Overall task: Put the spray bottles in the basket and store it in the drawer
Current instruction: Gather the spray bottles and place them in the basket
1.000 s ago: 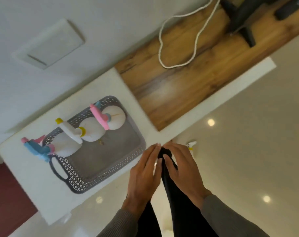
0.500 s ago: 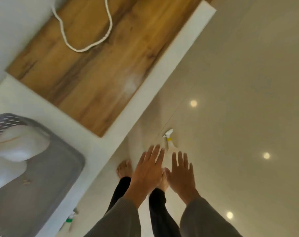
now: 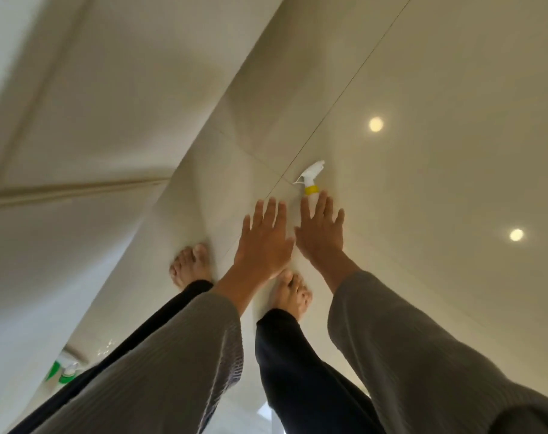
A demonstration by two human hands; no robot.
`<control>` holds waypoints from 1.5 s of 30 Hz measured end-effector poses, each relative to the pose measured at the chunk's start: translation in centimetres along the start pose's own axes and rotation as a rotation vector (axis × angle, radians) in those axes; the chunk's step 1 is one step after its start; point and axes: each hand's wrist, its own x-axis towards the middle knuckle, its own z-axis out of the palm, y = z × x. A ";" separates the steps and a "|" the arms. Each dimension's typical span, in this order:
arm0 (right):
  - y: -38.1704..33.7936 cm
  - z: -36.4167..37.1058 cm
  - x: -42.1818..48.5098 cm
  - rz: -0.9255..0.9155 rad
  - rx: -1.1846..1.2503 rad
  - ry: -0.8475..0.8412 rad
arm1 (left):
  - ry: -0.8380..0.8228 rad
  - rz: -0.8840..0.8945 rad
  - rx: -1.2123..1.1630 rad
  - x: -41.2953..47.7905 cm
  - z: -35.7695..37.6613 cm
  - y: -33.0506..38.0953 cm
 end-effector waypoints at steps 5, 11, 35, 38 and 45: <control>-1.0 0.7 1.2 0.008 -0.008 0.183 | 0.003 -0.041 -0.119 -0.4 0.8 -1.5; -0.3 -2.1 -5.0 -0.070 0.448 0.117 | 0.001 -0.127 -0.377 -5.0 -2.0 -1.2; -25.3 -32.7 -51.6 -1.011 1.068 0.259 | 1.038 -0.436 -1.031 -55.3 -20.9 -10.1; -29.8 -30.8 -52.7 -1.008 0.964 0.328 | 1.085 -0.491 -1.018 -56.0 -19.1 -13.7; -35.9 -28.0 -51.4 -1.027 0.767 0.500 | 1.157 -0.514 -0.917 -53.4 -18.7 -19.2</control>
